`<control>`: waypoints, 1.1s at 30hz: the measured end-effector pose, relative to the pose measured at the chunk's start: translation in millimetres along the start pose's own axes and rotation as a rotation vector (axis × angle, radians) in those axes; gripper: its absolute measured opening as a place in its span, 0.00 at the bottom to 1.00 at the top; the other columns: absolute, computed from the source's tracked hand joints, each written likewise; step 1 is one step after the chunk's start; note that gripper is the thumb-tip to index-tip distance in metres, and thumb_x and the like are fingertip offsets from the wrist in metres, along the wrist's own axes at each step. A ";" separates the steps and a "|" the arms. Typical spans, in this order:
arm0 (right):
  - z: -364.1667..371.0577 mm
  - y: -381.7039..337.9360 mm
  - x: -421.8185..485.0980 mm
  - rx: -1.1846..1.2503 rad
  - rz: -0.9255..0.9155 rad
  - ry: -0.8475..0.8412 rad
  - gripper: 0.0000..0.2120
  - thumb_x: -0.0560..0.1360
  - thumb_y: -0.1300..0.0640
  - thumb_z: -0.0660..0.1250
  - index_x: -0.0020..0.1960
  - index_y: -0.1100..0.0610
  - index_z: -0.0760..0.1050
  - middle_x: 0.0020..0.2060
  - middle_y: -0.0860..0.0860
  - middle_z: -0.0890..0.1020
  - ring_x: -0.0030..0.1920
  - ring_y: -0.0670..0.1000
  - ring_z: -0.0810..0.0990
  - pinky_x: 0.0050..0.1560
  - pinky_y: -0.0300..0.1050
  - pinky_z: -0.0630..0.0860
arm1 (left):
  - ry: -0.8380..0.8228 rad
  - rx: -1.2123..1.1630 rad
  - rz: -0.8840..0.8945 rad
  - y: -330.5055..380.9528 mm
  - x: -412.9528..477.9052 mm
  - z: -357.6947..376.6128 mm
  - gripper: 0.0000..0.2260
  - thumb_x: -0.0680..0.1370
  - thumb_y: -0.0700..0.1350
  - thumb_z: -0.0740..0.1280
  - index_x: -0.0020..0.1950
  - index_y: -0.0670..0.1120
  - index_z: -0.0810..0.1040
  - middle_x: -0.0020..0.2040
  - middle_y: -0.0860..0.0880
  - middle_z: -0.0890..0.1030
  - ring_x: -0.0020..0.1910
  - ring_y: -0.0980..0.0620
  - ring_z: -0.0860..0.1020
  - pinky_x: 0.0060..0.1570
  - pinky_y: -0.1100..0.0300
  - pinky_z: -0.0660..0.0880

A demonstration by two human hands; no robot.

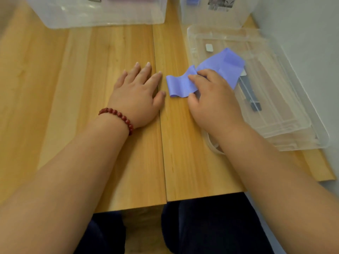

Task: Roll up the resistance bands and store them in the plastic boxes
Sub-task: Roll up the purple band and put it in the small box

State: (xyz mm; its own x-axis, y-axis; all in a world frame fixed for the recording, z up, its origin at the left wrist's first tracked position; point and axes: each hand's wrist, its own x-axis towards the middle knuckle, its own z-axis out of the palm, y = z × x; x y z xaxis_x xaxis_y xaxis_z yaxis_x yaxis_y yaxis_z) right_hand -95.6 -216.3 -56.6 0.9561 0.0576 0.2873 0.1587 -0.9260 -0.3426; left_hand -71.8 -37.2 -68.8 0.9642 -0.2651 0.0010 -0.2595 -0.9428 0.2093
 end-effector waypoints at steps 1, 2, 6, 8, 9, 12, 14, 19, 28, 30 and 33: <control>-0.8 1.0 1.3 0.007 0.002 -0.022 0.20 0.74 0.60 0.61 0.65 0.61 0.77 0.64 0.58 0.76 0.62 0.62 0.75 0.62 0.59 0.72 | -0.004 0.011 -0.001 -0.3 1.4 -0.4 0.25 0.83 0.58 0.51 0.80 0.54 0.54 0.81 0.50 0.51 0.80 0.49 0.47 0.76 0.51 0.43; -1.1 2.7 1.8 0.011 -0.001 -0.044 0.20 0.75 0.60 0.61 0.67 0.60 0.76 0.66 0.58 0.73 0.65 0.61 0.73 0.65 0.58 0.70 | -0.009 0.016 -0.004 -0.4 1.3 -0.3 0.25 0.83 0.58 0.50 0.80 0.55 0.54 0.81 0.50 0.50 0.80 0.49 0.47 0.76 0.51 0.43; -7.3 3.6 3.8 0.016 0.015 -0.088 0.20 0.76 0.63 0.60 0.67 0.58 0.74 0.67 0.55 0.71 0.65 0.59 0.72 0.64 0.54 0.69 | -0.018 0.011 -0.009 0.9 2.8 -0.8 0.25 0.83 0.58 0.50 0.79 0.55 0.54 0.81 0.51 0.51 0.79 0.50 0.47 0.76 0.51 0.44; -10.5 1.3 1.3 0.011 0.014 -0.093 0.18 0.77 0.63 0.59 0.66 0.59 0.74 0.63 0.55 0.74 0.62 0.60 0.73 0.60 0.56 0.71 | -0.005 0.005 -0.019 2.4 1.5 -1.6 0.25 0.83 0.58 0.51 0.79 0.55 0.56 0.81 0.51 0.52 0.79 0.50 0.48 0.76 0.51 0.45; -12.3 -0.4 -0.3 0.011 0.014 -0.086 0.17 0.77 0.63 0.59 0.65 0.59 0.75 0.62 0.55 0.75 0.60 0.60 0.74 0.59 0.56 0.71 | 0.000 0.006 -0.026 3.5 0.4 -2.1 0.24 0.83 0.58 0.51 0.79 0.55 0.56 0.80 0.51 0.53 0.79 0.50 0.49 0.76 0.51 0.45; -16.0 -1.9 -3.6 0.052 0.012 -0.005 0.15 0.77 0.64 0.59 0.60 0.58 0.78 0.55 0.55 0.79 0.56 0.60 0.77 0.54 0.51 0.72 | 0.007 0.001 -0.038 9.0 -3.9 -5.3 0.24 0.83 0.57 0.51 0.78 0.54 0.58 0.80 0.50 0.56 0.79 0.49 0.51 0.76 0.50 0.49; -19.7 -3.1 -5.2 0.097 0.014 0.043 0.15 0.76 0.64 0.58 0.59 0.59 0.79 0.53 0.56 0.81 0.54 0.59 0.77 0.51 0.49 0.71 | 0.041 -0.009 -0.042 12.2 -8.6 -7.8 0.23 0.83 0.56 0.52 0.78 0.53 0.60 0.79 0.50 0.60 0.78 0.47 0.56 0.75 0.49 0.54; -37.3 -5.4 -12.4 0.397 0.051 0.134 0.16 0.79 0.64 0.58 0.63 0.58 0.79 0.58 0.53 0.83 0.58 0.51 0.78 0.54 0.35 0.70 | 0.209 -0.282 -0.042 31.3 -24.8 -14.2 0.21 0.84 0.52 0.55 0.77 0.51 0.63 0.75 0.50 0.67 0.73 0.49 0.66 0.69 0.55 0.62; -70.9 8.6 -36.7 0.695 0.008 0.149 0.13 0.79 0.66 0.59 0.53 0.49 0.70 0.43 0.47 0.82 0.38 0.36 0.75 0.37 0.26 0.68 | 0.331 -0.645 0.075 83.1 -43.6 -27.0 0.20 0.83 0.49 0.59 0.76 0.52 0.65 0.72 0.55 0.70 0.69 0.58 0.67 0.66 0.64 0.64; -75.6 14.3 -40.6 0.724 0.008 0.150 0.11 0.79 0.65 0.61 0.50 0.48 0.68 0.43 0.48 0.83 0.40 0.39 0.77 0.38 0.29 0.69 | 0.344 -0.681 0.086 93.8 -48.3 -29.4 0.19 0.83 0.48 0.60 0.75 0.52 0.66 0.68 0.57 0.72 0.66 0.60 0.69 0.64 0.66 0.65; -80.2 22.2 -44.6 0.796 0.035 0.144 0.12 0.79 0.64 0.63 0.45 0.46 0.70 0.41 0.47 0.82 0.45 0.49 0.80 0.43 0.38 0.73 | 0.388 -0.690 0.101 104.5 -51.6 -29.8 0.17 0.83 0.48 0.61 0.72 0.52 0.70 0.66 0.55 0.75 0.63 0.59 0.72 0.63 0.63 0.68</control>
State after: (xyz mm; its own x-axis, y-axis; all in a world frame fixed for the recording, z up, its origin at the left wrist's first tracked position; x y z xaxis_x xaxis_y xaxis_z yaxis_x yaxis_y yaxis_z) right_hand -154.4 -269.4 -5.3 0.9313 -0.0649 0.3584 0.3091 -0.3796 -0.8720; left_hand -147.0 -116.0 -17.8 0.9210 -0.1338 0.3658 -0.3765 -0.5469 0.7478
